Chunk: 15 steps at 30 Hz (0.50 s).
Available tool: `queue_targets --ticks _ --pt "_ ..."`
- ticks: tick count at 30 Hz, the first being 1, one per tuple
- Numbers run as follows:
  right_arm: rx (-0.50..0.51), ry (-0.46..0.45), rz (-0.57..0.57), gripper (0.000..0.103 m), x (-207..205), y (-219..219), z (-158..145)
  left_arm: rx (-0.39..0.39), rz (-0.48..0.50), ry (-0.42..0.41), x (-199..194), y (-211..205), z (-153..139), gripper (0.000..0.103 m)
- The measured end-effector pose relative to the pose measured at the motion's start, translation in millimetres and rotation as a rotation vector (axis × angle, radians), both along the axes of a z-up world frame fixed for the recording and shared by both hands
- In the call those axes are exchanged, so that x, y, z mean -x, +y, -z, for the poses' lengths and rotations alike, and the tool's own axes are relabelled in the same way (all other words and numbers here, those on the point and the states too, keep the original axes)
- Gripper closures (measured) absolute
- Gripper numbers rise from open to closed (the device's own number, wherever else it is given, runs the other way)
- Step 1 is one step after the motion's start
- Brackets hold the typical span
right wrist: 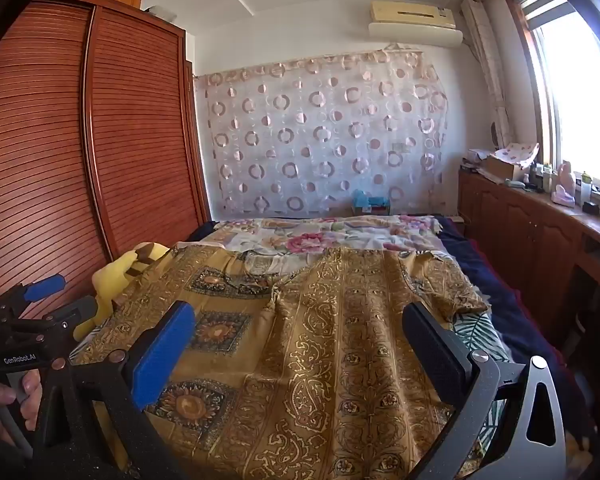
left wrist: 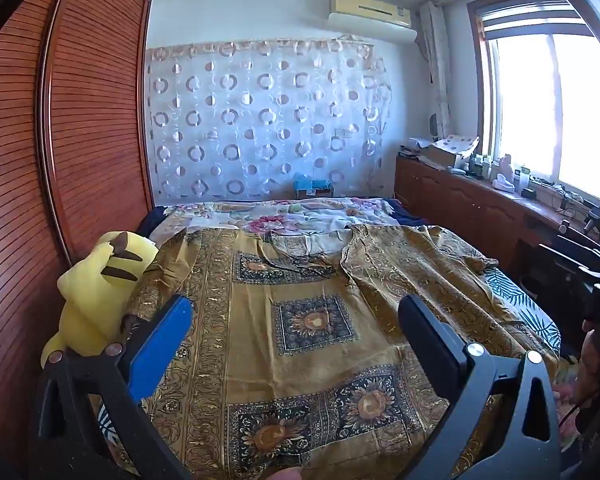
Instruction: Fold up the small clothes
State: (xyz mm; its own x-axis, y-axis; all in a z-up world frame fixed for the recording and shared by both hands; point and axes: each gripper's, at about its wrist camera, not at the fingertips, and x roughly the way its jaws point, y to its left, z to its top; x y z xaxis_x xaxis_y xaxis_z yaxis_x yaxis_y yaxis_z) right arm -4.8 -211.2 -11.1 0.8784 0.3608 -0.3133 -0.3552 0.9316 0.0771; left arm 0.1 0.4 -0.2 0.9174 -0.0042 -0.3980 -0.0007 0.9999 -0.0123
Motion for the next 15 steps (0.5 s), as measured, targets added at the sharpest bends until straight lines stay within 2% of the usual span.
queue_targets --ticks 15 --pt "0.011 -0.005 0.002 0.000 0.8 1.6 1.0 0.007 -0.006 -0.019 4.1 -1.5 -3.8 0.000"
